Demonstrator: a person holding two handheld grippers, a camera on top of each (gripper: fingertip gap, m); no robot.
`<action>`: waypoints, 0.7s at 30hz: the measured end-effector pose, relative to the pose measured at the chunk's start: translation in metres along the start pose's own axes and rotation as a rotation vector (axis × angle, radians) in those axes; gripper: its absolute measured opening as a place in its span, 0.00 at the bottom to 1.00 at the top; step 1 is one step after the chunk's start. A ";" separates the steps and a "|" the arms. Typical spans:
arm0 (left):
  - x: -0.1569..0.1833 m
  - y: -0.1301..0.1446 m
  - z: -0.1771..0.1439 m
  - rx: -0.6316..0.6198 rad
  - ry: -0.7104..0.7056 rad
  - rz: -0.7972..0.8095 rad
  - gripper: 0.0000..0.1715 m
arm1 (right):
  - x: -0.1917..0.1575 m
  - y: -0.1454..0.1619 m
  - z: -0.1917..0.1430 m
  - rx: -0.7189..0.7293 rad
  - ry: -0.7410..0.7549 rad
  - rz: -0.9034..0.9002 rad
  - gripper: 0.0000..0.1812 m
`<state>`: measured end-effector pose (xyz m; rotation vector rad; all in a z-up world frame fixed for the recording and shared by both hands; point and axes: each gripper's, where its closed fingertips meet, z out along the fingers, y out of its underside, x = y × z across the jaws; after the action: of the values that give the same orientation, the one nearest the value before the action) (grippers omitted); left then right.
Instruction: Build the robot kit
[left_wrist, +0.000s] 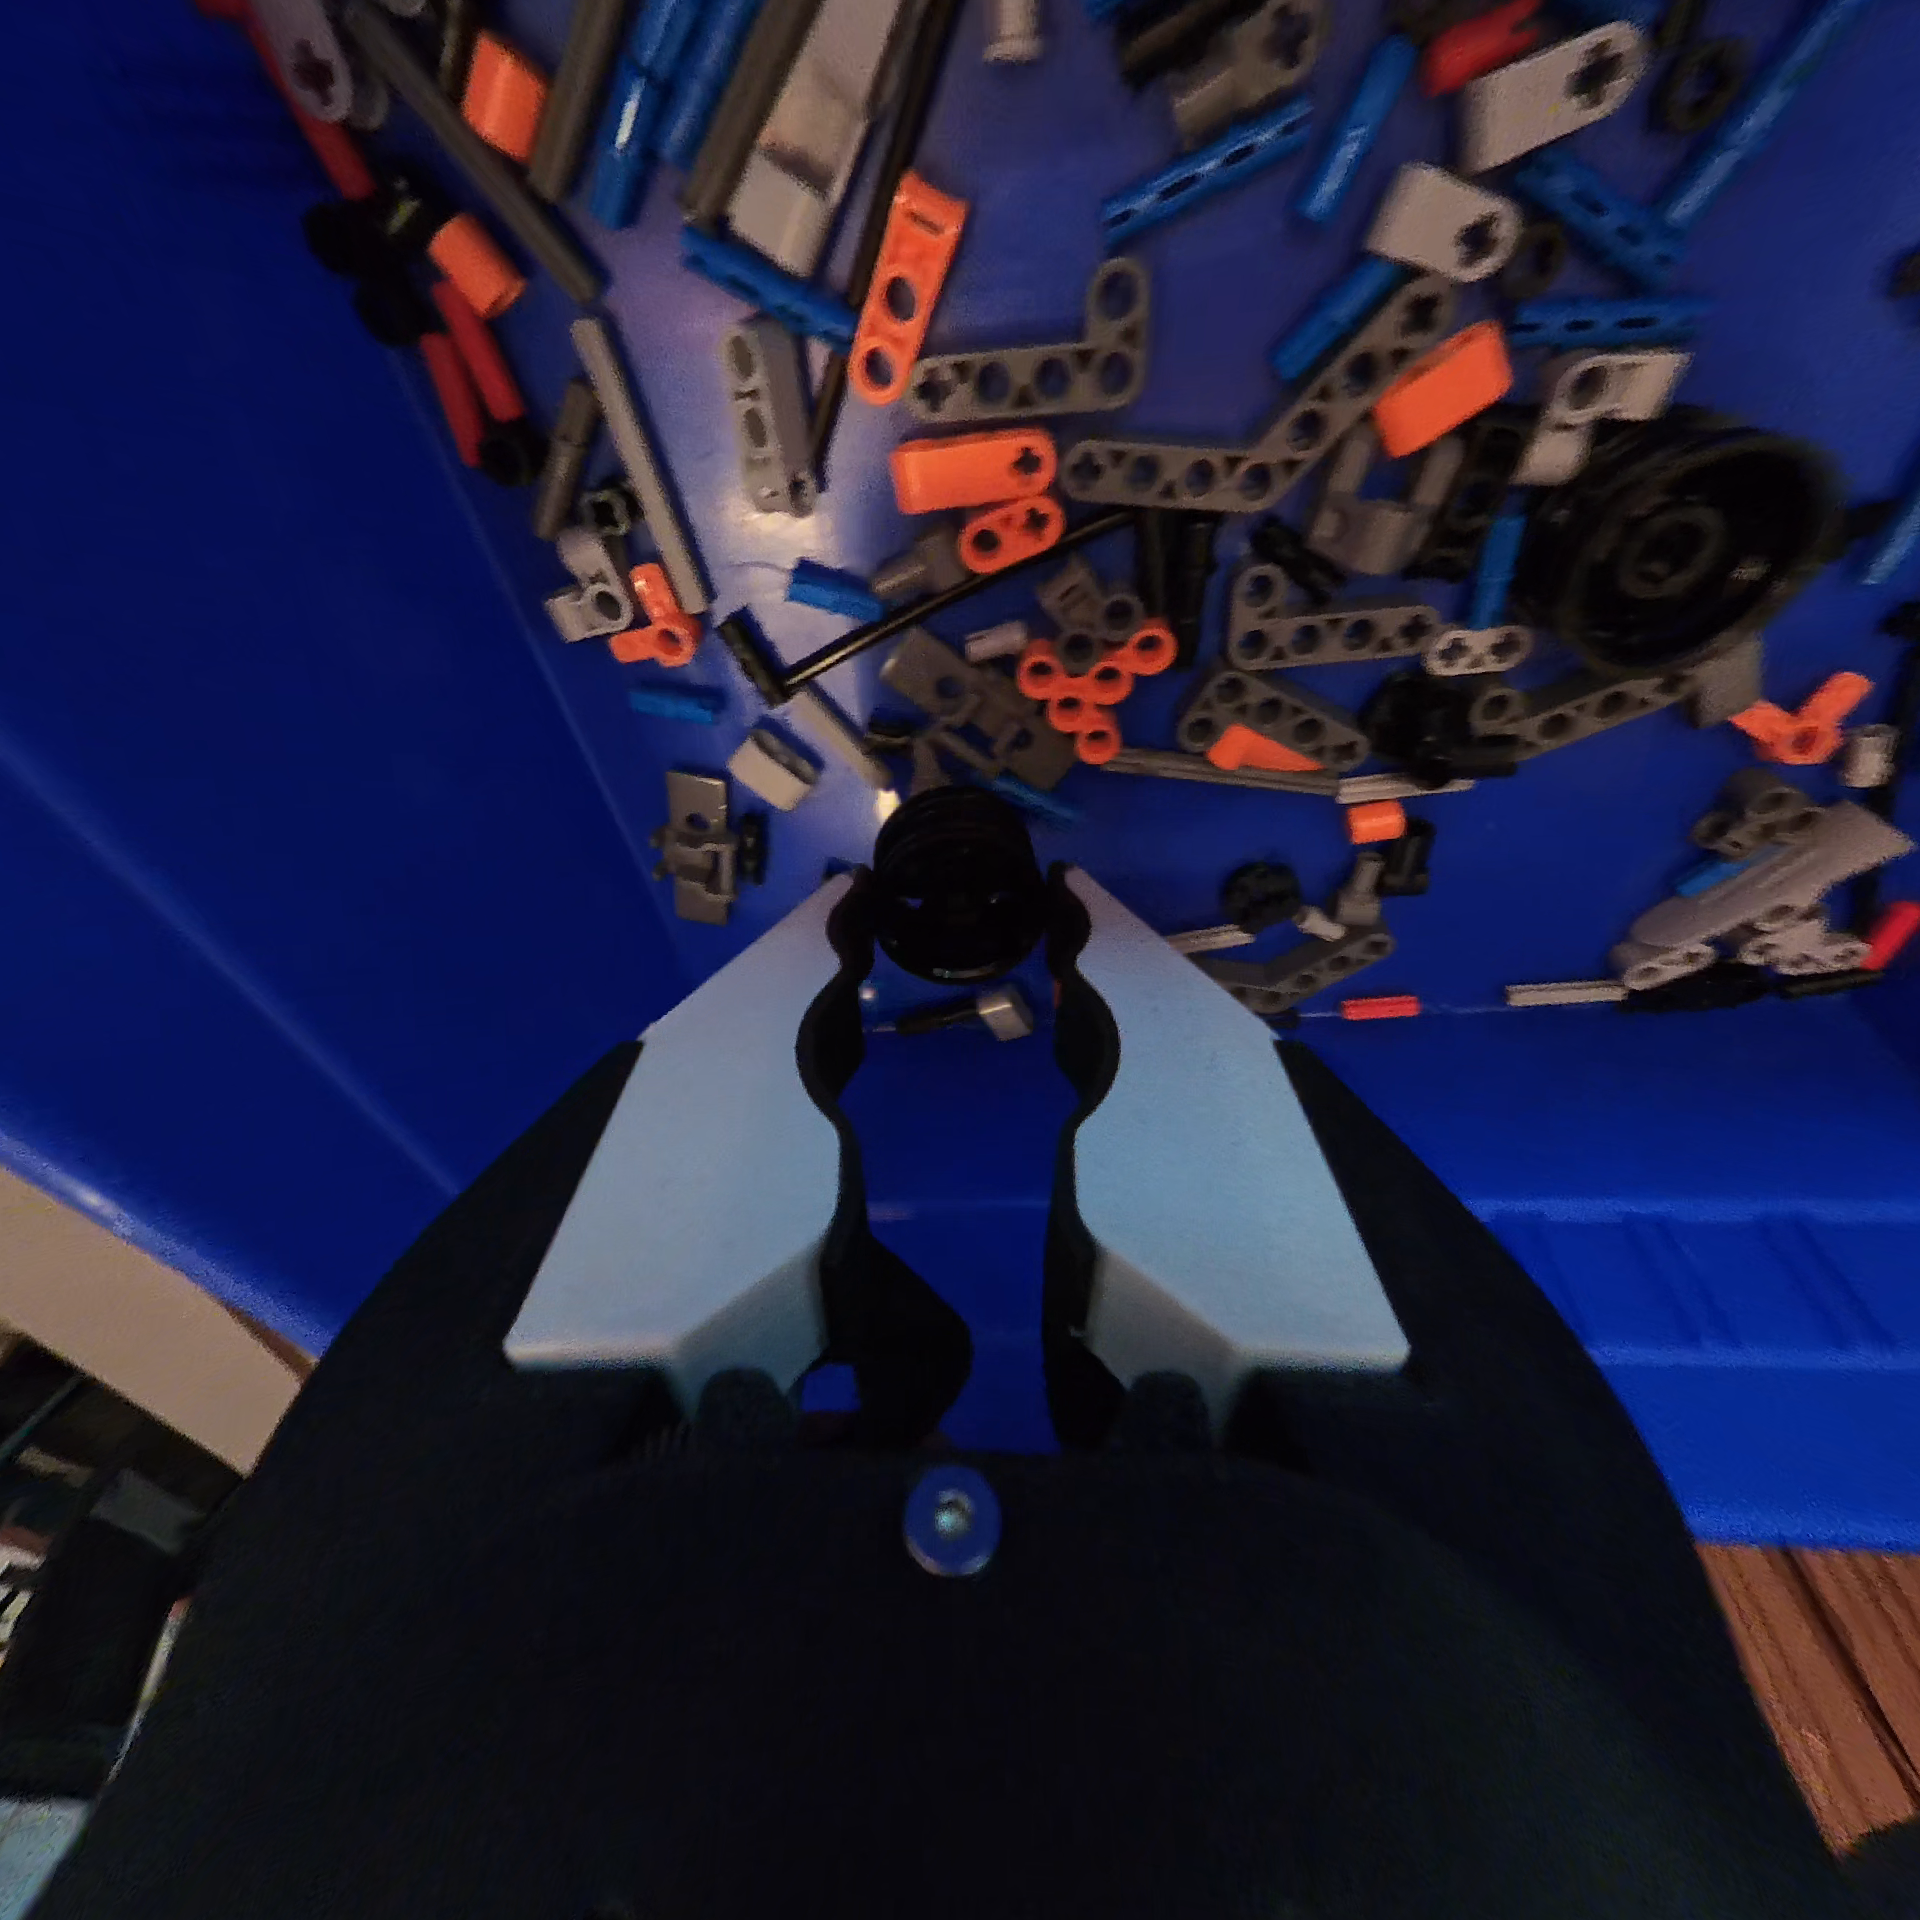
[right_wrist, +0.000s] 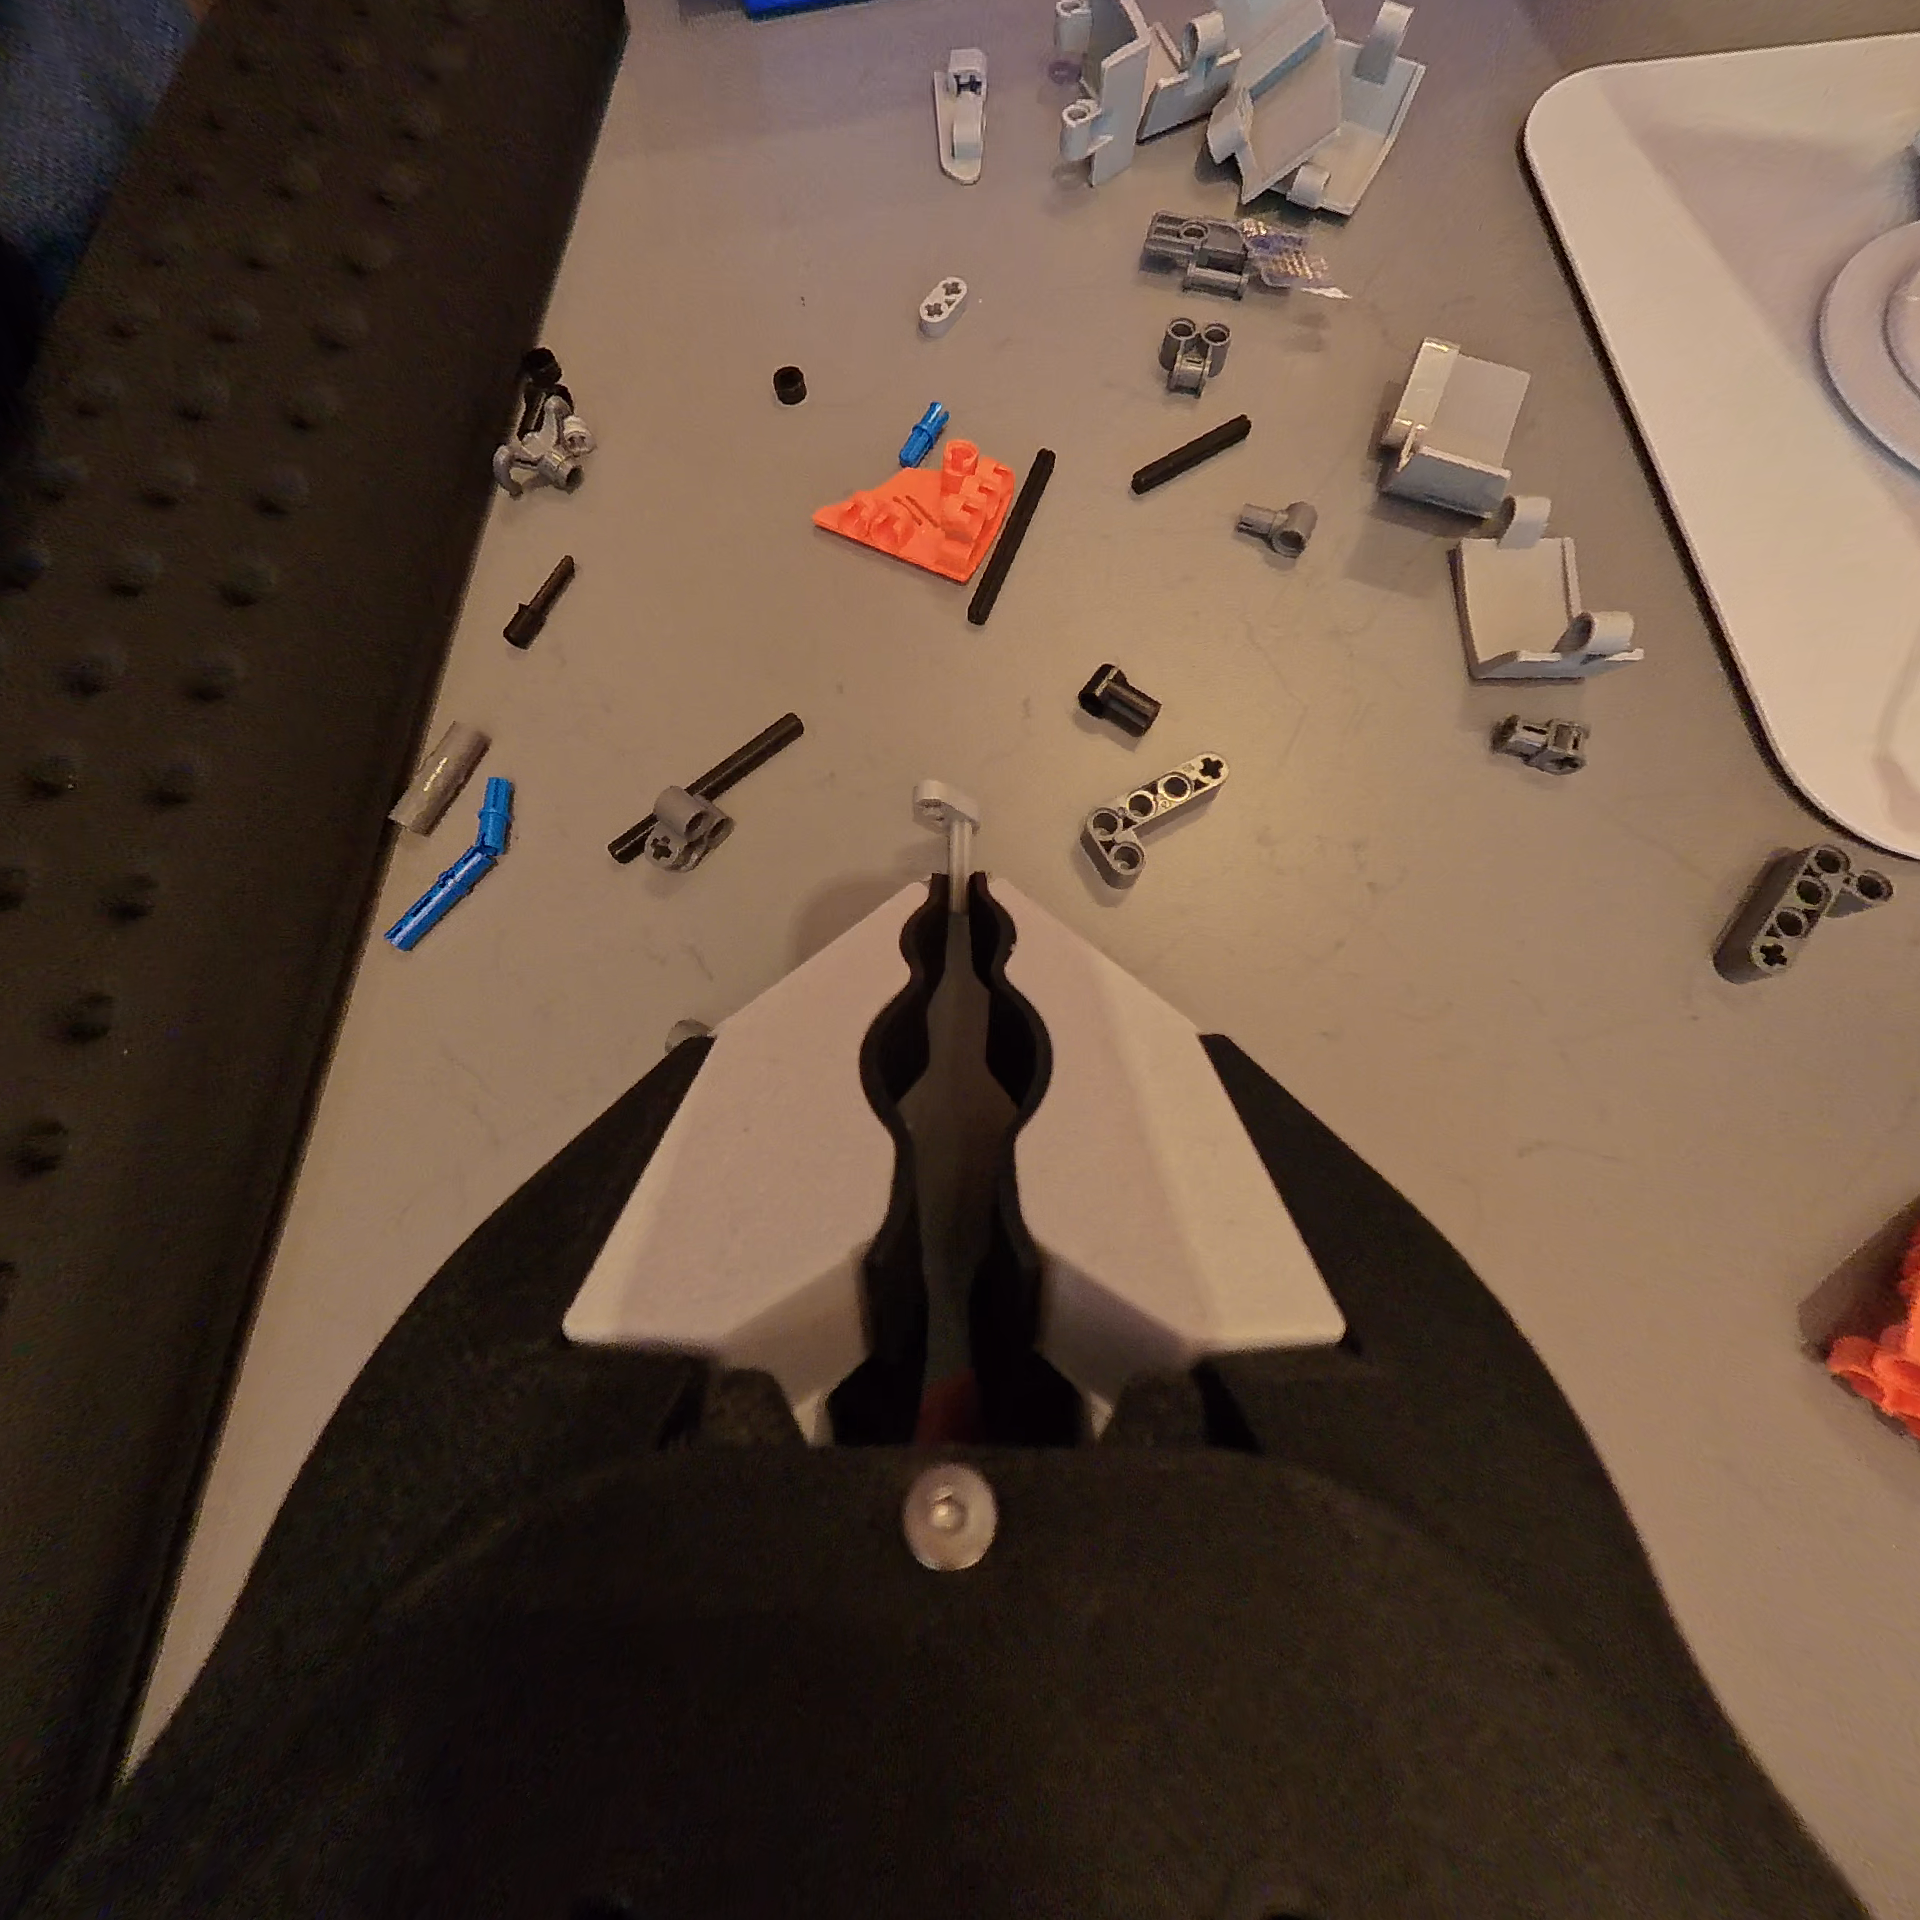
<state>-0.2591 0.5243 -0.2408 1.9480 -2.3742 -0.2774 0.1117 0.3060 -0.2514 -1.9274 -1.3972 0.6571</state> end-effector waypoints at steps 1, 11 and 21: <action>-0.004 0.002 0.002 -0.014 -0.014 -0.004 0.19 | 0.000 0.000 0.000 0.001 -0.001 0.000 0.01; -0.031 0.009 0.005 -0.067 -0.127 -0.022 0.21 | 0.000 0.000 0.000 0.002 -0.004 0.002 0.01; -0.025 -0.013 -0.035 0.139 -0.153 -0.041 0.28 | 0.000 0.000 0.000 0.004 -0.006 0.005 0.01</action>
<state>-0.2361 0.5429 -0.2070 2.1093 -2.5130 -0.2810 0.1120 0.3057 -0.2515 -1.9285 -1.3940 0.6680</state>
